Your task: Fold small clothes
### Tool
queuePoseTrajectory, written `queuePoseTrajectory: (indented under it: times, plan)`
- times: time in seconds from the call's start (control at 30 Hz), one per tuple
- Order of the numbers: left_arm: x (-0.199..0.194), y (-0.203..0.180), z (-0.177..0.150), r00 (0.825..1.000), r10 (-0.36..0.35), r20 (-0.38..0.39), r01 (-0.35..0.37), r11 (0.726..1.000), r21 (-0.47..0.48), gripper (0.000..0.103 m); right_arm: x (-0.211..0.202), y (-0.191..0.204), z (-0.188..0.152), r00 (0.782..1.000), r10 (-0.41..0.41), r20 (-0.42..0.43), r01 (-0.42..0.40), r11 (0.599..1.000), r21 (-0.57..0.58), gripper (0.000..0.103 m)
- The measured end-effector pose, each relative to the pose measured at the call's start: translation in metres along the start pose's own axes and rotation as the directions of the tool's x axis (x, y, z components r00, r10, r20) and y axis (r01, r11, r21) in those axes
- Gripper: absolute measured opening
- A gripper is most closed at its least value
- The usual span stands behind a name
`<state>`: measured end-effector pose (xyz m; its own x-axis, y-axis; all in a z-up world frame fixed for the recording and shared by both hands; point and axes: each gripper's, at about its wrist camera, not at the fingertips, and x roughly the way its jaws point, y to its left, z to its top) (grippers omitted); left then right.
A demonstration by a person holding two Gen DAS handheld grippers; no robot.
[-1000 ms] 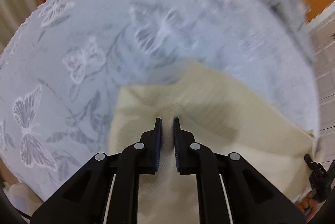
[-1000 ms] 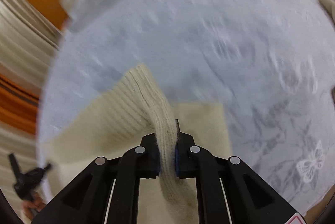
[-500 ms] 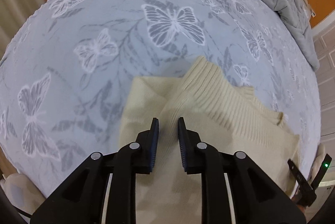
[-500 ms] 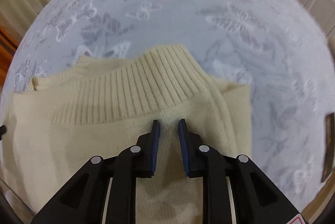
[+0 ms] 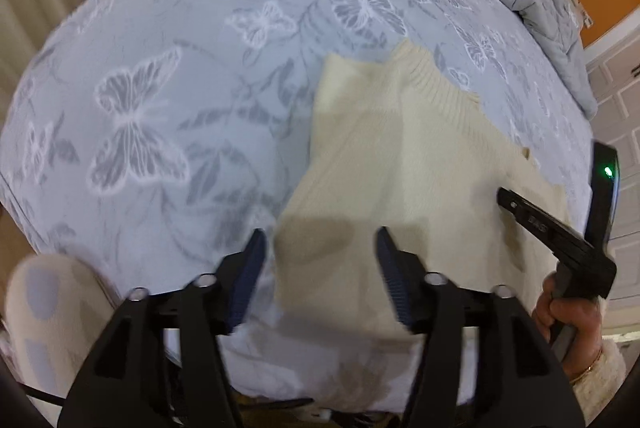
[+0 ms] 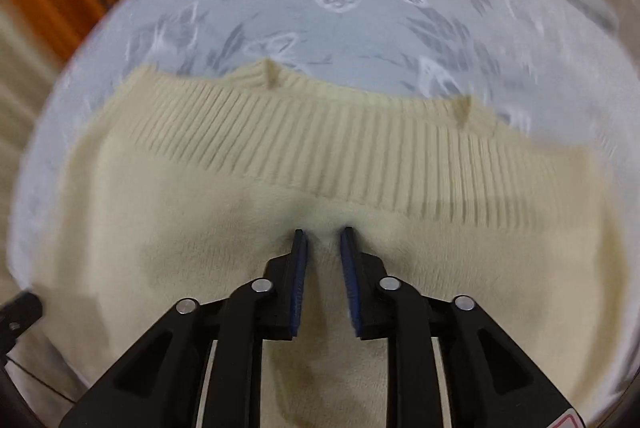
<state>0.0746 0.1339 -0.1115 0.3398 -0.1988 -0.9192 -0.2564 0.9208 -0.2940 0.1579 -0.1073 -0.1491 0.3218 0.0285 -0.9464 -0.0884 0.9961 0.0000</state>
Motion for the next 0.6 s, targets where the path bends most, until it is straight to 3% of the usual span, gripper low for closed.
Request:
queuePoseTrajectory:
  times: [0.07,0.2,0.3,0.37,0.43,0.47,0.6]
  plan:
    - [0.002,0.014,-0.003,1.0,-0.026,0.015,0.027,0.995,-0.093,0.079,-0.025,-0.004,-0.003,0.993,0.112,0.041,-0.113,0.993,0.03,0.016]
    - [0.022,0.03,-0.005,0.996,-0.091,-0.017,0.084,0.97,-0.226,0.082,-0.054,-0.022,-0.033,0.983,0.16,0.086,-0.17,0.978,0.121,0.015]
    - [0.052,0.041,-0.013,0.986,-0.144,-0.09,0.105,0.933,-0.343,0.082,-0.049,-0.03,-0.057,0.985,0.16,0.059,-0.168,0.973,0.161,0.015]
    - [0.051,0.042,-0.016,0.988,-0.143,-0.051,0.114,0.922,-0.37,0.082,-0.046,-0.035,-0.073,0.992,0.123,0.03,-0.126,0.978,0.167,0.015]
    - [0.049,0.036,-0.015,0.989,-0.138,-0.058,0.109,0.93,-0.352,0.069,-0.051,-0.058,-0.092,0.996,0.08,0.038,-0.087,0.969,0.231,0.015]
    - [0.048,0.033,-0.014,0.984,-0.165,-0.061,0.135,0.932,-0.336,0.055,-0.057,-0.075,-0.103,0.997,0.055,0.057,-0.069,0.958,0.277,0.015]
    - [0.043,0.031,-0.012,0.983,-0.165,-0.081,0.135,0.947,-0.292,0.041,-0.083,-0.161,-0.154,0.994,-0.097,0.047,0.066,0.892,0.447,0.017]
